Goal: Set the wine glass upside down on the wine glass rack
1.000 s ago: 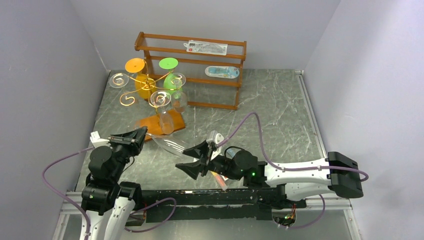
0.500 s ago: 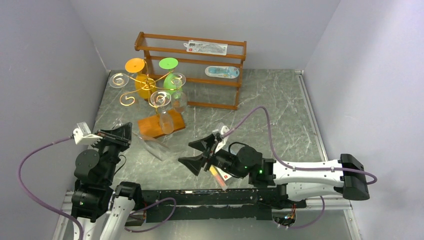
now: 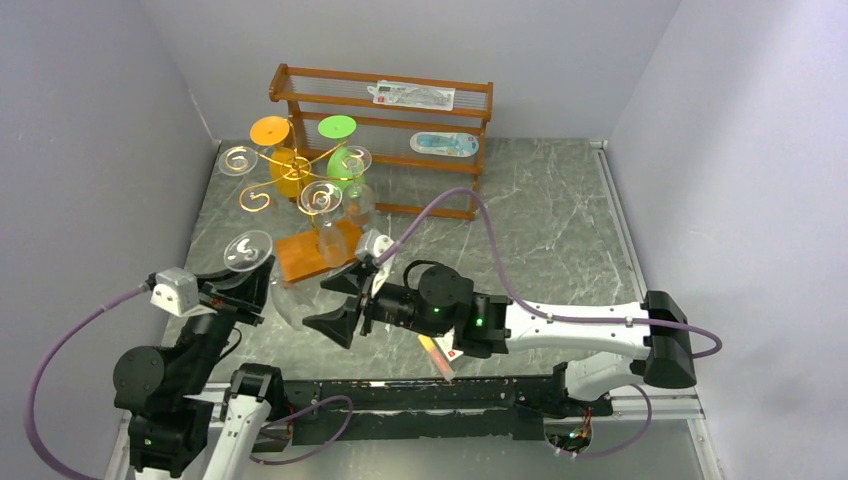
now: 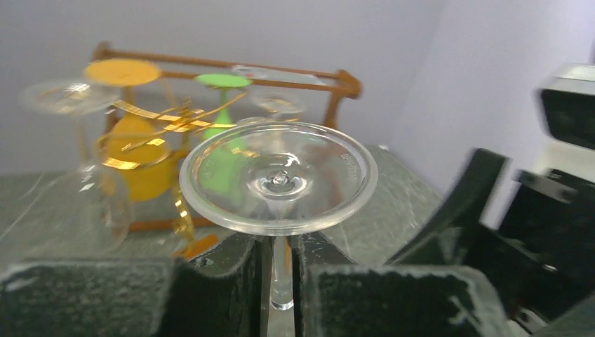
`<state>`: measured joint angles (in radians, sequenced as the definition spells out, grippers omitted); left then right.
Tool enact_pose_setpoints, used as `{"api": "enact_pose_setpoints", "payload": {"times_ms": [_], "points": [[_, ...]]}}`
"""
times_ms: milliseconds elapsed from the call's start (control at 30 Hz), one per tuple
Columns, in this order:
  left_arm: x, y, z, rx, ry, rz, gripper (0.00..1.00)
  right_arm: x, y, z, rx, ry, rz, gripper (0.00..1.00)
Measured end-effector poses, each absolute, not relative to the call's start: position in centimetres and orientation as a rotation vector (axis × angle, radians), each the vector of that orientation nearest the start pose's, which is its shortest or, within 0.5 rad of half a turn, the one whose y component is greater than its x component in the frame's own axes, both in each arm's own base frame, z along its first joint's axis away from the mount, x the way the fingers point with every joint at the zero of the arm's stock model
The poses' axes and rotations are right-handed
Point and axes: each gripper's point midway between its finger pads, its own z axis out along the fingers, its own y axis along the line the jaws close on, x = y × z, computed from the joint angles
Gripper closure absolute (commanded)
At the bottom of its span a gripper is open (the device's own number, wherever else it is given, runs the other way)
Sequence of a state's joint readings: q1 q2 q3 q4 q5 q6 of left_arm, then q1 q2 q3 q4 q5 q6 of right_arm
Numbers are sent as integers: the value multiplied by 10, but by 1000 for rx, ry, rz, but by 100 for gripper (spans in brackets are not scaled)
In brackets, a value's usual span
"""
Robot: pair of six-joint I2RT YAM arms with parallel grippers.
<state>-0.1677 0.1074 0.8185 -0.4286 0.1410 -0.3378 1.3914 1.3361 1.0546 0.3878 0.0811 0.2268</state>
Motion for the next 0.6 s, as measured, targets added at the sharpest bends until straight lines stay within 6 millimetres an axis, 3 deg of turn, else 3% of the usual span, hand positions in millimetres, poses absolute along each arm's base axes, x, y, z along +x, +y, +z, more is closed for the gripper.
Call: {"api": "enact_pose_setpoints", "payload": {"times_ms": [200,267,600], "points": [[132,-110,399,339,1291,-650,95,73,468,340,-907,1346,1290,28],[129,-121,399,406,1287,-697,95,74,469,342,-898,1342,1292,33],[98,-151,423,592,1166,-894,95,83,464,366,-789,1266,1307,51]]}}
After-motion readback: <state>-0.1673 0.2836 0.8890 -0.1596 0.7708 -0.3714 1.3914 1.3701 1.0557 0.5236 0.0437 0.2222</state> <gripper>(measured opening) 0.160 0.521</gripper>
